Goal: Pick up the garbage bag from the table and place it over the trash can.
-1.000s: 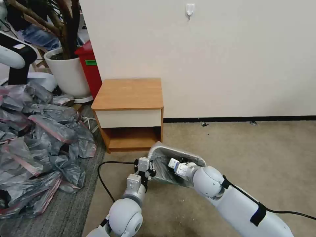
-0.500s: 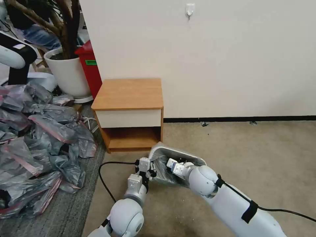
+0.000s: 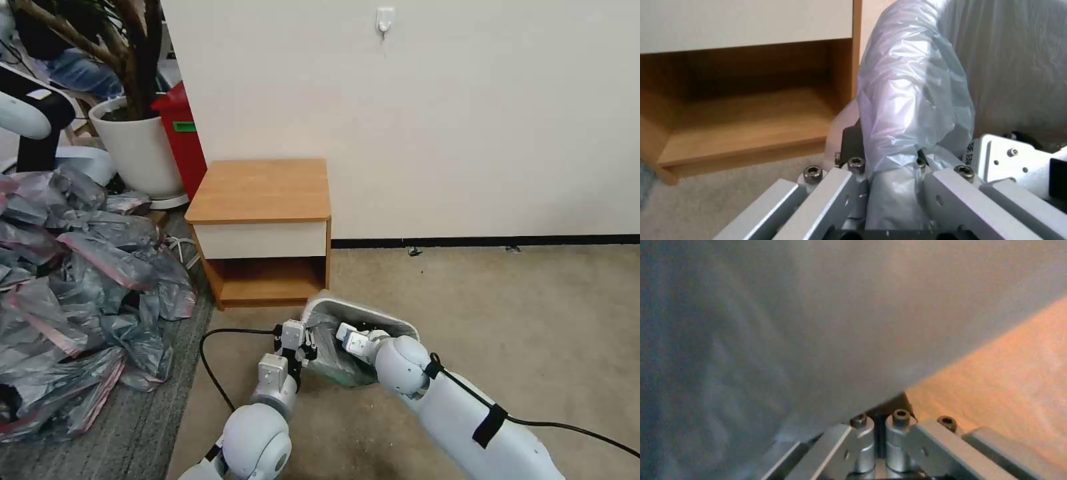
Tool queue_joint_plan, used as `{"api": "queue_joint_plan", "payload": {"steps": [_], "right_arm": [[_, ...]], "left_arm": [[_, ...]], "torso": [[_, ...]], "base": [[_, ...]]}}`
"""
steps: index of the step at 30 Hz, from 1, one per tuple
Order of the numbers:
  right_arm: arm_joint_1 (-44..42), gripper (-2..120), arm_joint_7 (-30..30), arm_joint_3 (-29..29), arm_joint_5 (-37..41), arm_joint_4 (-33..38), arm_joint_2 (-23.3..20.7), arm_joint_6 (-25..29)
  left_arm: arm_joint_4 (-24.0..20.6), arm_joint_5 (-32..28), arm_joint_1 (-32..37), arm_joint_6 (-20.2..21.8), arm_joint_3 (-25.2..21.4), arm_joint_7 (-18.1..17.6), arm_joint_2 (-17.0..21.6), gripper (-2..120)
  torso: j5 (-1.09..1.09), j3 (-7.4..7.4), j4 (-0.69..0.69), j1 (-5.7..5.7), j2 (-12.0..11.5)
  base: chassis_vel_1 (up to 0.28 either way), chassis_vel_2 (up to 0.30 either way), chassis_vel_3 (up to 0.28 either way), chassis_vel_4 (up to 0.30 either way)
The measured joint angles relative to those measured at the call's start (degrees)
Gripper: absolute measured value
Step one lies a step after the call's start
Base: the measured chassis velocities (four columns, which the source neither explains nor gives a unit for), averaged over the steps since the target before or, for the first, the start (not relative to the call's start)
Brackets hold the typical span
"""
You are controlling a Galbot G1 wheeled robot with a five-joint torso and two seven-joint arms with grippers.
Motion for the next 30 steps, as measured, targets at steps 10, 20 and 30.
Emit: {"api": "queue_joint_plan", "payload": {"steps": [10,20,30], "right_arm": [[-0.75,0,0.03,0.8,-0.57,-0.4,0.1,0.01],[-0.84,0,0.07,0.99,-0.86,-0.99,-0.01,0.05],[-0.83,0,0.07,1.05,-1.07,-1.33,-0.04,0.08]], "left_arm": [[-0.85,-2.75,-0.06,1.14,-0.01,-0.87,-0.02,2],[-0.93,-3.54,-0.41,1.2,-0.21,-0.97,0.24,2],[-1.07,-3.83,-0.68,1.2,-0.29,-0.99,0.74,2]], "torso": [[0.01,0.0,0.0,0.0,0.0],[0.0,0.0,0.0,0.0,0.0],[0.0,0.0,0.0,0.0,0.0]], "base": [[0.0,0.0,0.0,0.0],[0.0,0.0,0.0,0.0],[0.0,0.0,0.0,0.0]]}}
